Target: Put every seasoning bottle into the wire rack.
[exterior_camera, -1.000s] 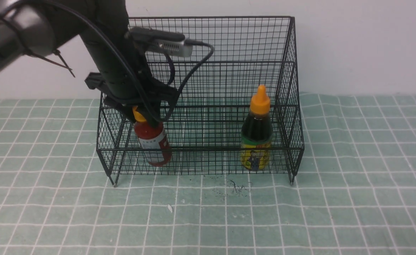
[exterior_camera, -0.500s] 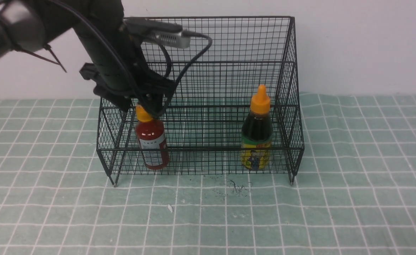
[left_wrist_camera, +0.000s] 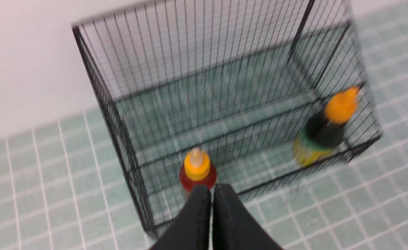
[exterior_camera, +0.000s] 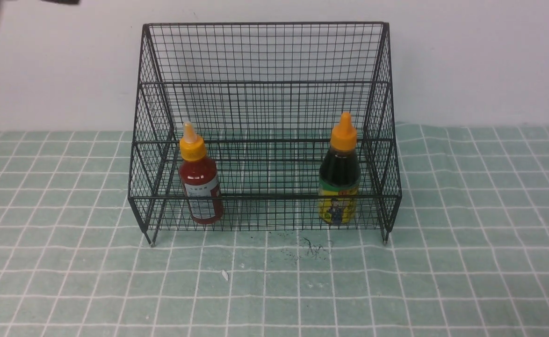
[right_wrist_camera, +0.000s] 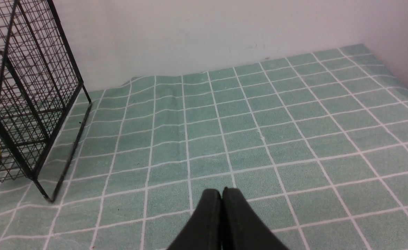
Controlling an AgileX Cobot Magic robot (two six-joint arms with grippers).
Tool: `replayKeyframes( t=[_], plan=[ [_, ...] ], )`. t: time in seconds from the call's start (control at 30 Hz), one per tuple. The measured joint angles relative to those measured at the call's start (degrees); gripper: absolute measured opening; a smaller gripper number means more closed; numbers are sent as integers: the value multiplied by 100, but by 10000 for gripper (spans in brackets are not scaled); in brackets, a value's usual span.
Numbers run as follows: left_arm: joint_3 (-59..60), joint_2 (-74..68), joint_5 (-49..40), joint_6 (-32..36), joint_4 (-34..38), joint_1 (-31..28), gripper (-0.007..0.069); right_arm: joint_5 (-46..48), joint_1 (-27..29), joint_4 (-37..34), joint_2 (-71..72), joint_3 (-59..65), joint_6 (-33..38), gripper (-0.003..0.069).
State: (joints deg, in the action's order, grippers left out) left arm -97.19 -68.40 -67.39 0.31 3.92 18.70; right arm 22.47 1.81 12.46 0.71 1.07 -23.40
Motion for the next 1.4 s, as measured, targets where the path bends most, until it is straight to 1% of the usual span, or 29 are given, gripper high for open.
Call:
replayKeyframes(
  t=[0.07,0.17,0.2,0.23,0.33,0.37,0.4,0.5,0.6,0.83,0.93,1.07,1.2,1.3,1.4],
  plan=[
    [599,602,435,0,39,0,-6,0,0,0,0,0,0,-12],
    [1861,1582,1387,87,57,0,-6,0,0,0,0,0,0,-12],
    [1948,1641,1454,102,57,0,-6,0,0,0,0,0,0,-12],
    [2534,2045,1929,124,62,0,-6,0,0,0,0,0,0,-12],
    [3700,2821,2868,161,62,0,-6,0,0,0,0,0,0,-12],
    [3824,2903,2962,161,62,0,-6,0,0,0,0,0,0,-12],
    [4221,3176,3221,166,62,0,-6,0,0,0,0,0,0,-12],
    [4825,3609,3390,168,62,0,-6,0,0,0,0,0,0,-12],
    [5183,3967,3316,168,62,0,-6,0,0,0,0,0,0,-12],
    [5283,4643,3038,168,-130,0,-6,0,0,0,0,0,0,-12],
    [5654,5094,3095,168,-323,-49,-6,0,0,0,0,0,0,-12],
    [6699,5785,3637,168,-357,-508,-6,0,0,0,0,0,0,-12],
    [8311,6639,4480,168,-352,-1134,-6,0,0,0,0,0,0,-12],
    [9184,6881,4907,168,-352,-1315,-6,-7,0,0,0,0,0,-12],
    [9773,6904,5105,168,-352,-1349,-6,-7,0,5,0,0,0,-12]
  ],
)
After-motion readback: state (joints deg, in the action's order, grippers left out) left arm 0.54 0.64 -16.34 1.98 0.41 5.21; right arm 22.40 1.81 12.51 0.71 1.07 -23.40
